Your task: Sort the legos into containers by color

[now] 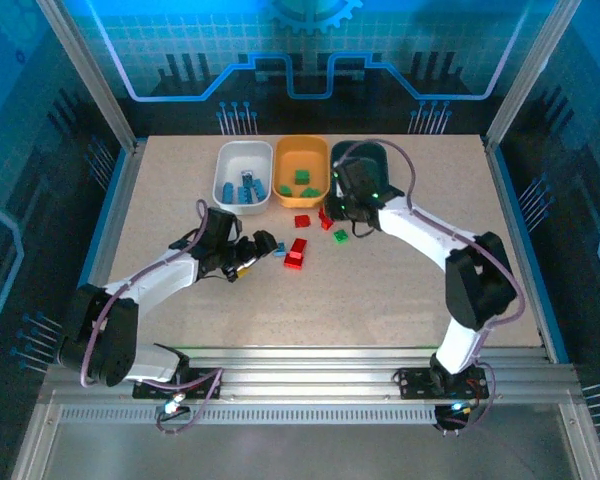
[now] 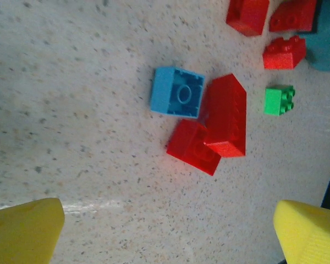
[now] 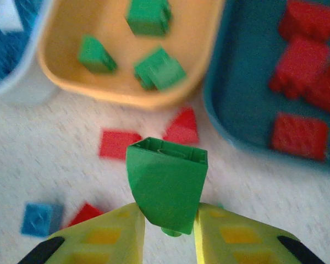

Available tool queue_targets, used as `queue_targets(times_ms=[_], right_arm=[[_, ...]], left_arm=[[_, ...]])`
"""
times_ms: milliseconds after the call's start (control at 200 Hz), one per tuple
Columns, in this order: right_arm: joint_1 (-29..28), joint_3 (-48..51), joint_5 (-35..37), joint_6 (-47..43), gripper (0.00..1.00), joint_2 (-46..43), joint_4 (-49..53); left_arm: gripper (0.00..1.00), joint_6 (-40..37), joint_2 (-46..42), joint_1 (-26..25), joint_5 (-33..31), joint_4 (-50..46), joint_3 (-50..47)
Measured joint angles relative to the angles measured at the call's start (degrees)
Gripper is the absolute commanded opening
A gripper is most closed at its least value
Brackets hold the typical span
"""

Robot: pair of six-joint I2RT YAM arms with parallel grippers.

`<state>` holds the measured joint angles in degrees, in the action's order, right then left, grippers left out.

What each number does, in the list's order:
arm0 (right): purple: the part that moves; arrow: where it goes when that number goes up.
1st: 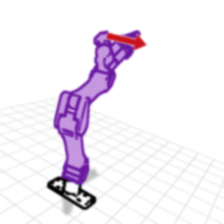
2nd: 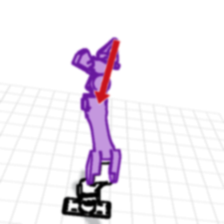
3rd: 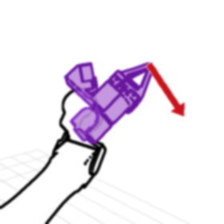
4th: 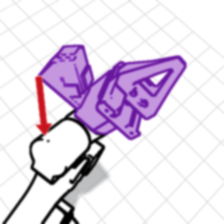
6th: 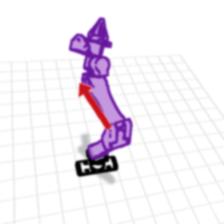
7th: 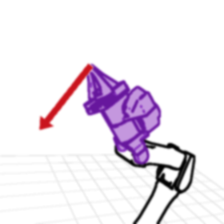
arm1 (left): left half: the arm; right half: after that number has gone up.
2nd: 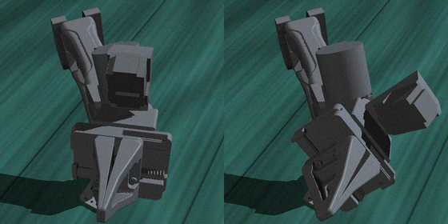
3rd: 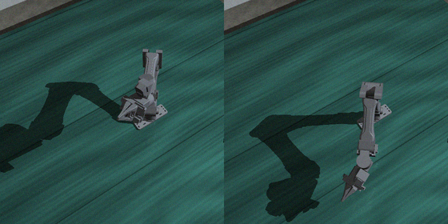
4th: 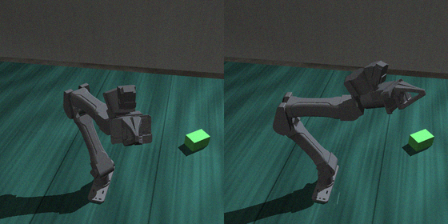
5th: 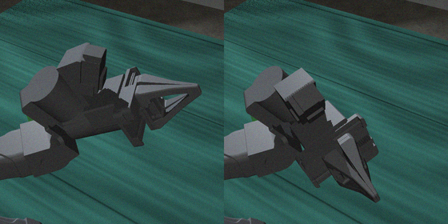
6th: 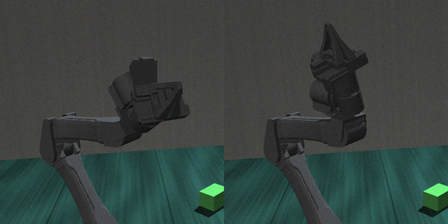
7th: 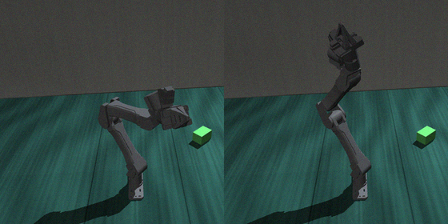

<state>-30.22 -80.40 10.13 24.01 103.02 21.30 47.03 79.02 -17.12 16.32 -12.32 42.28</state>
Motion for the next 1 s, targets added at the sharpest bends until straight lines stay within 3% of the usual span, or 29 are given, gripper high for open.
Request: queue_targets(times_ms=[205, 235, 280, 320, 500, 610, 845, 1001], right_arm=[[0.33, -17.68, -1.20, -3.10, 0.35, 16.31, -0.79], [0.42, -20.04, -1.53, -3.43, 0.39, 18.51, -0.28], [0.57, -23.85, -1.88, -4.13, 0.54, 21.66, 1.09], [0.66, -27.47, -2.03, -4.42, 0.57, 24.26, 2.58], [0.76, -32.04, -2.19, -4.90, 0.60, 26.47, 5.79], [0.76, -25.90, -1.92, -4.57, 0.60, 20.57, 5.38], [0.74, 2.60, -1.07, -2.29, 0.61, -4.74, 0.83], [0.74, 17.49, -1.07, -0.37, 0.61, -13.27, -0.35]], left_arm=[[0.99, -0.61, 0.00, 0.42, 0.15, -1.46, 0.70], [0.99, -0.63, -0.02, 0.42, 0.26, -1.57, 0.68], [0.99, -0.68, -0.02, 0.42, 0.35, -1.62, 0.68], [0.99, -0.85, -0.02, 0.42, 0.52, -1.75, 0.66], [0.97, -2.40, 0.09, 0.13, 0.37, -3.54, 0.87], [0.93, -3.96, 3.06, -1.31, -1.38, -6.34, 3.93], [0.86, -8.11, 14.38, -4.35, -6.75, -10.86, 15.43], [0.84, -10.67, 22.45, -5.66, -9.29, -14.01, 23.61]])
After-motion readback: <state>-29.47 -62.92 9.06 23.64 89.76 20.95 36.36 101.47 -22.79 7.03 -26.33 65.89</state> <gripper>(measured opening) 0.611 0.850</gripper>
